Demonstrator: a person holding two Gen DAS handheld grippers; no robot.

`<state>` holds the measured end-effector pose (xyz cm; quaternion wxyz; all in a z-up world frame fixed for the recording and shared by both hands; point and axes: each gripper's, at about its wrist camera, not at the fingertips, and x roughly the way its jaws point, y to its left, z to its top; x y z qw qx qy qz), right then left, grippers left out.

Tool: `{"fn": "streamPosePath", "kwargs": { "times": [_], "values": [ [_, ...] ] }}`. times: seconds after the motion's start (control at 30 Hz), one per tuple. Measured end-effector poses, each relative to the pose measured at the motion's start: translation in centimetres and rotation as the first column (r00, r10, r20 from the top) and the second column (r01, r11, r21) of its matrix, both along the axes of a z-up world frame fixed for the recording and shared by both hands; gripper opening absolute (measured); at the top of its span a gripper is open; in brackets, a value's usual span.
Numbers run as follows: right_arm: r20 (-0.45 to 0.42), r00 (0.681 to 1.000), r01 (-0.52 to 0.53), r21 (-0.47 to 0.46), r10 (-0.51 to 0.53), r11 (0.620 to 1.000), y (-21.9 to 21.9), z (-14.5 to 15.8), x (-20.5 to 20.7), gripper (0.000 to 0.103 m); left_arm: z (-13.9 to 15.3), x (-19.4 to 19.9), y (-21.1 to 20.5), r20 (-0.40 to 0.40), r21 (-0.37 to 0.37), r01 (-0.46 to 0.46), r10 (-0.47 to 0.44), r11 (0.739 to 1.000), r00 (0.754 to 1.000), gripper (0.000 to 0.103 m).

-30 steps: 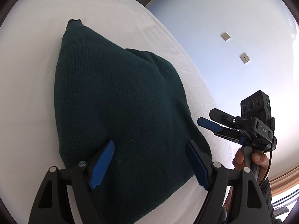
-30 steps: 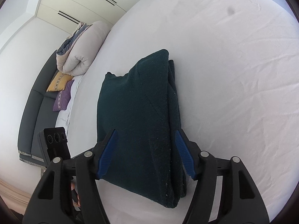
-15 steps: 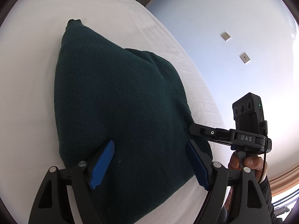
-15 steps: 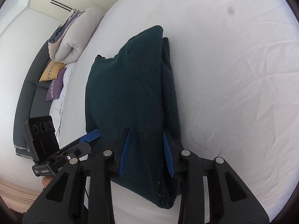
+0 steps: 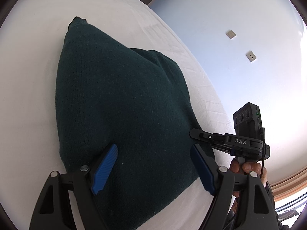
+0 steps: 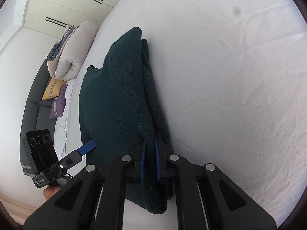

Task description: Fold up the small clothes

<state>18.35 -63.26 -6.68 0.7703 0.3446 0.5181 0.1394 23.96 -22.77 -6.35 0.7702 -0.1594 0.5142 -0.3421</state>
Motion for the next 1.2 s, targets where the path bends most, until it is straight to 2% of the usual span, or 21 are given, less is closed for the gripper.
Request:
{"fn": "streamPosePath", "kwargs": {
  "times": [0.1,0.2,0.33,0.4,0.47,0.53,0.63,0.7,0.77,0.83,0.93,1.0,1.03,1.07,1.13,1.2],
  "values": [
    [-0.013,1.0,0.005,0.002,-0.005,1.0,0.0,1.1,-0.1,0.011,1.2,-0.3,0.8,0.021,-0.021,-0.034,0.034,0.999,0.999,0.08],
    [0.046,0.999,0.024,-0.124,-0.018,0.992,0.4,3.9,-0.9,0.011,2.5,-0.8,1.3,0.091,0.015,-0.036,0.034,0.999,0.995,0.08],
    [0.121,0.992,-0.021,-0.12,0.036,0.993,2.3,6.2,-2.5,0.011,1.3,-2.0,1.0,0.063,0.05,0.004,-0.007,0.999,0.998,0.079],
    [0.098,0.991,-0.077,-0.107,0.088,0.991,3.5,5.4,-2.6,0.011,-0.1,-2.9,0.1,0.065,0.103,0.031,-0.037,0.994,0.997,0.078],
    [0.009,0.994,-0.104,-0.158,0.107,0.982,4.3,2.9,-2.3,0.011,-1.3,-3.4,-0.7,0.08,0.143,0.041,-0.052,0.989,0.995,0.078],
    [0.003,0.996,-0.083,-0.116,0.084,0.99,3.9,1.1,-2.5,0.008,-1.4,-3.4,-0.7,0.085,0.143,0.039,-0.051,0.989,0.995,0.078],
    [0.037,0.996,-0.073,-0.082,0.076,0.994,3.4,2.4,-2.7,0.011,0.4,-2.9,0.4,0.064,0.1,0.023,-0.03,0.995,0.997,0.077],
    [0.08,0.993,-0.072,-0.11,0.081,0.991,3.3,4.0,-2.6,0.011,2.5,-2.3,1.1,0.105,0.075,0.0,-0.007,0.997,0.994,0.078],
    [0.12,0.99,-0.065,-0.096,0.076,0.993,2.9,5.2,-1.9,0.011,4.6,-0.7,1.3,0.159,0.053,-0.019,0.011,0.998,0.987,0.082],
    [0.156,0.985,-0.055,-0.101,0.071,0.993,3.2,6.4,0.0,0.011,5.3,1.8,0.6,0.176,0.073,-0.035,0.022,0.997,0.984,0.084],
    [0.188,0.979,-0.069,-0.069,0.081,0.995,4.5,6.8,3.8,0.011,4.0,5.5,-0.5,0.154,0.117,-0.054,0.036,0.992,0.987,0.084],
    [0.148,0.988,-0.033,-0.069,0.043,0.997,4.3,5.3,6.5,0.013,1.4,7.1,-1.6,0.09,0.16,-0.025,0.011,0.987,0.996,0.083],
    [0.115,0.992,-0.028,-0.104,0.04,0.994,4.4,4.0,7.7,0.014,0.4,7.4,-2.0,0.093,0.182,-0.022,0.005,0.983,0.996,0.083],
    [0.076,0.996,-0.032,-0.121,0.041,0.992,4.6,2.6,8.5,0.014,0.3,7.2,-2.4,0.132,0.204,-0.023,-0.005,0.979,0.991,0.084],
    [0.096,0.995,-0.02,-0.113,0.031,0.993,4.8,2.2,8.6,0.014,1.0,6.3,-3.1,0.179,0.254,-0.02,-0.027,0.967,0.983,0.084],
    [0.132,0.991,-0.022,-0.088,0.033,0.996,4.4,3.4,7.7,0.019,2.4,5.3,-2.1,0.214,0.205,-0.036,-0.009,0.978,0.977,0.085]
  ]
}}
